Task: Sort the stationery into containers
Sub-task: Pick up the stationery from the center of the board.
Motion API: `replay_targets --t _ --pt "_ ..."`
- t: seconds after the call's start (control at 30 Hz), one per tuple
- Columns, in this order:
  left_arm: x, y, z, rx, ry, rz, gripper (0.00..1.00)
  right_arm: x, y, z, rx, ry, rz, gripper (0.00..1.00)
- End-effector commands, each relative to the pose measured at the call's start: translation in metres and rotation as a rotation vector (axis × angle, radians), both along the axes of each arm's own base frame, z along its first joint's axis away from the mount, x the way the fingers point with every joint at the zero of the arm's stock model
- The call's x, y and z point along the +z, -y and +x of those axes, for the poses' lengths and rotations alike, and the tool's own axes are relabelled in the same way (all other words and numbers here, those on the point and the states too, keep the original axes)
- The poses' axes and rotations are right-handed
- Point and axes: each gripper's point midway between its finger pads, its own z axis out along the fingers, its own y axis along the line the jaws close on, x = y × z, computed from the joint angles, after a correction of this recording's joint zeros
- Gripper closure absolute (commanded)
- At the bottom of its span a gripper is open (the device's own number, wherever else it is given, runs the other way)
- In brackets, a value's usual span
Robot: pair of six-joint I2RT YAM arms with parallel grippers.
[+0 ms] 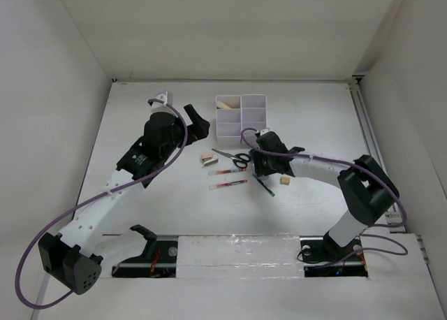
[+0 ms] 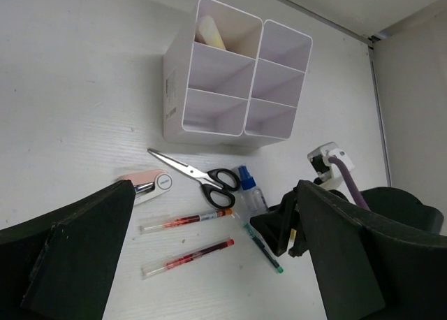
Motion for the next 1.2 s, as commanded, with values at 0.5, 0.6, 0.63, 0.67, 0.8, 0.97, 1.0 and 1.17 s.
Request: replay_targets --t 0.5,0.6,0.63,0.67,0.8,0.97,1.0,1.17 --pt "0.021 0.042 -0.007 -0.235 0.093 -0.089 0.0 0.059 0.016 0.006 -0.154 0.138 0.06 1.0" --pt "0.028 0.065 -0.011 -0.358 0.117 -0.14 0.0 0.091 0.021 0.002 -0.172 0.201 0.119 1.0" --pt "0.031 0.072 -0.012 -0.393 0.125 -0.163 0.0 0.113 0.02 -0.001 -0.151 0.244 0.164 1.0" --pt "0.03 0.084 -0.02 -0.477 0.123 -0.188 0.0 0.126 0.015 -0.002 -0.121 0.27 0.2 1.0" --pt "0.03 0.119 -0.029 -0.667 0.108 -0.326 0.0 0.185 -0.019 -0.032 0.097 0.358 0.458 1.0" --pt "0.043 0.149 -0.049 -0.845 0.166 -0.445 0.0 0.235 -0.032 -0.055 0.223 0.426 0.615 1.0" --pt "0.043 0.156 -0.052 -0.867 0.169 -0.441 0.0 0.235 -0.036 -0.059 0.24 0.419 0.621 1.0" --pt "0.04 0.189 -0.065 -0.929 0.155 -0.431 0.0 0.258 -0.04 -0.062 0.267 0.46 0.674 1.0"
